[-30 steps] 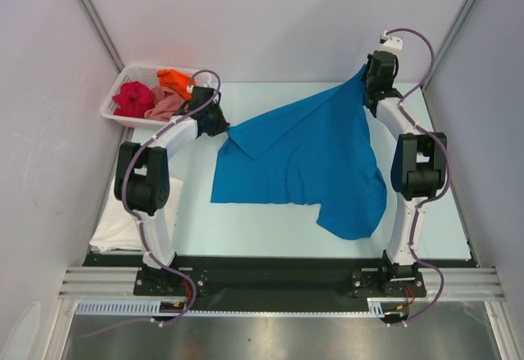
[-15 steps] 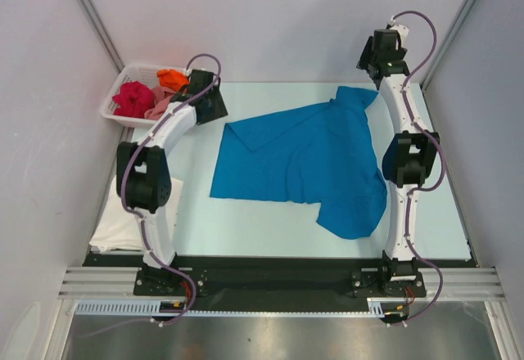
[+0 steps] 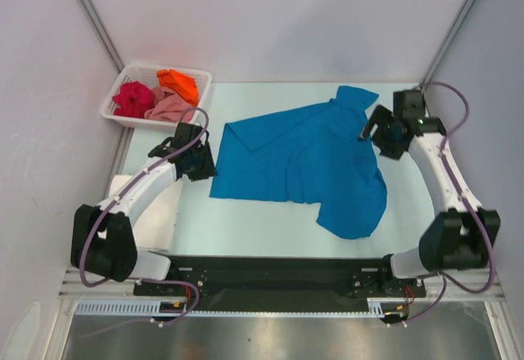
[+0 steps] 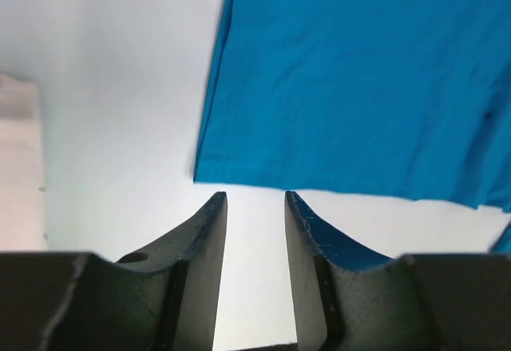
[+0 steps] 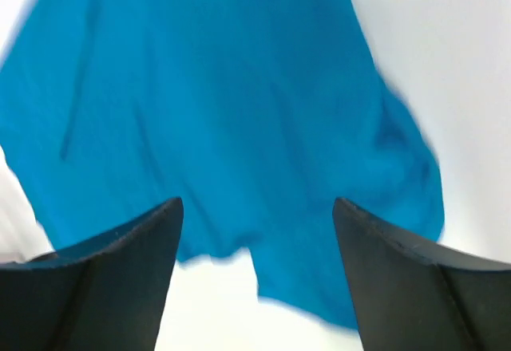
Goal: Fold and stack the t-shirts
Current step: Flatten the tshirt out
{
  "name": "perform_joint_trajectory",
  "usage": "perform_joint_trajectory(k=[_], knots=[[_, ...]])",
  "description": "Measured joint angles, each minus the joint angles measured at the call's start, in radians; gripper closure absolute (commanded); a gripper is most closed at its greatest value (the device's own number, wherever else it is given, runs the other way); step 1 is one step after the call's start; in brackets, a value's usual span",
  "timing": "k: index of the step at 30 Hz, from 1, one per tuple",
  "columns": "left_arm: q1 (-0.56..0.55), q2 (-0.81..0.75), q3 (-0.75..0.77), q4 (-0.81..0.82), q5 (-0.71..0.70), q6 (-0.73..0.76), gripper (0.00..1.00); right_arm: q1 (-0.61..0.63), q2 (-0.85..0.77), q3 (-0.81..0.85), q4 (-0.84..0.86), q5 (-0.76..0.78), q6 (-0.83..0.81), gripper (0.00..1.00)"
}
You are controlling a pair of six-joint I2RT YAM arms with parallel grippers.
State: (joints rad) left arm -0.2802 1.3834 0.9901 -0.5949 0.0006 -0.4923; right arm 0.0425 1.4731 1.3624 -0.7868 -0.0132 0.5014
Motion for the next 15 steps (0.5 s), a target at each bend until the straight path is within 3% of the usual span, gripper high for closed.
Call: perform_joint_trajectory(k=[7,10,13,15], knots=[[0.003,0.057,-0.106,0.028,0.064,-0.055,0.51,-0.023,-0.290,-0.372,-0.114,-0.136,0.083,0.34],[0.010,0.089,-0.114,0.047,0.066,-0.076,0.51,-0.062,-0.356,-0.438,-0.148,-0.163,0.107,0.36],[0.021,0.114,-0.124,0.066,0.066,-0.089,0.53,-0.103,-0.378,-0.449,-0.165,-0.173,0.114,0.48],[0.031,0.129,-0.134,0.074,0.067,-0.096,0.54,-0.130,-0.375,-0.449,-0.175,-0.174,0.116,0.50]])
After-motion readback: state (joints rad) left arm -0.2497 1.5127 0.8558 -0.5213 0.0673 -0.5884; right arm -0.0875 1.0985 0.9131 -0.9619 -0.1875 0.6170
